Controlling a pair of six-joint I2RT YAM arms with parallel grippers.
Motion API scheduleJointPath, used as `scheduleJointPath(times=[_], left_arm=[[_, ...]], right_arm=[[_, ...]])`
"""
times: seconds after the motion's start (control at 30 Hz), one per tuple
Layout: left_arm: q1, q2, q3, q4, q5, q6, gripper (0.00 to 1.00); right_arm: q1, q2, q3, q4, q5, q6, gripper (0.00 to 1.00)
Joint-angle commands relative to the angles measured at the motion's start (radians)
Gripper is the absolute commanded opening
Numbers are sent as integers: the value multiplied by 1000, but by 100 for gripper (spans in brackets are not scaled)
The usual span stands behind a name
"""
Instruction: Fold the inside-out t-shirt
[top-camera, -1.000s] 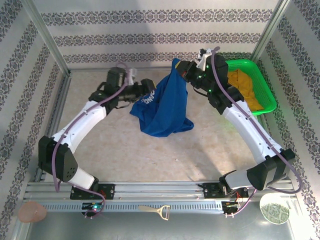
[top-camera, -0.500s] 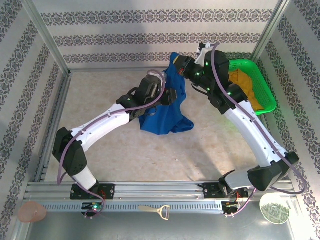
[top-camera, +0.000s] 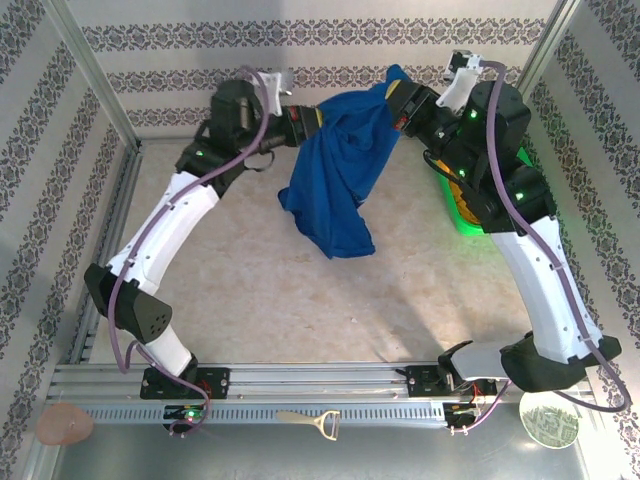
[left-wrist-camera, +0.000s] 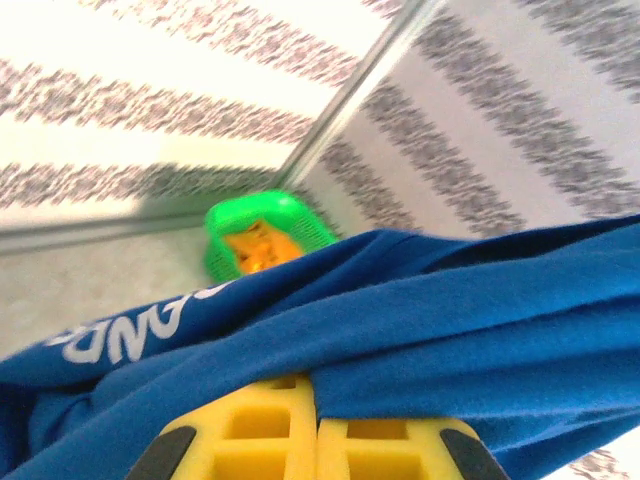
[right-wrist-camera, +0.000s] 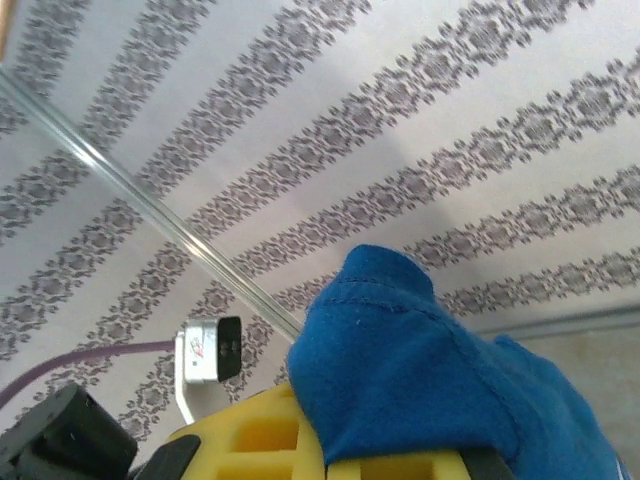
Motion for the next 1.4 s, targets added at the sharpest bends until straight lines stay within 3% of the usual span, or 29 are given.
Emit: scheduleJointPath(times=[0.0, 0.1, 0.2, 0.27, 0.43, 0.53, 0.73, 0.93, 1.27, 1.37], left_arm=[[48, 68, 73, -125, 149, 29, 0], [47, 78, -8, -124, 151, 19, 4], [46, 31, -180, -90, 72, 27, 47], [42, -22, -322, -24, 13, 3, 62], [-45, -128, -587, 81, -137, -53, 72], [-140, -152, -659, 102, -299, -68, 82], [-294, -89, -666, 115, -522, -90, 83], [-360, -35, -677, 184, -717, -88, 80], [-358, 164, -489, 140, -745, -7, 80], [-353, 213, -452, 108, -802, -6, 75]], right_arm=[[14, -7, -29, 47, 66, -31, 0], [18, -1, -190, 96, 58, 17, 0], [20, 10, -362, 167, 41, 57, 0], [20, 28, -438, 195, 22, 77, 0], [27, 41, -555, 224, -4, 97, 0], [30, 28, -577, 205, -11, 96, 0], [34, -8, -619, 168, -11, 104, 0], [35, -36, -656, 160, -24, 119, 0], [35, -65, -679, 174, -33, 154, 0], [33, -75, -669, 166, -38, 149, 0]])
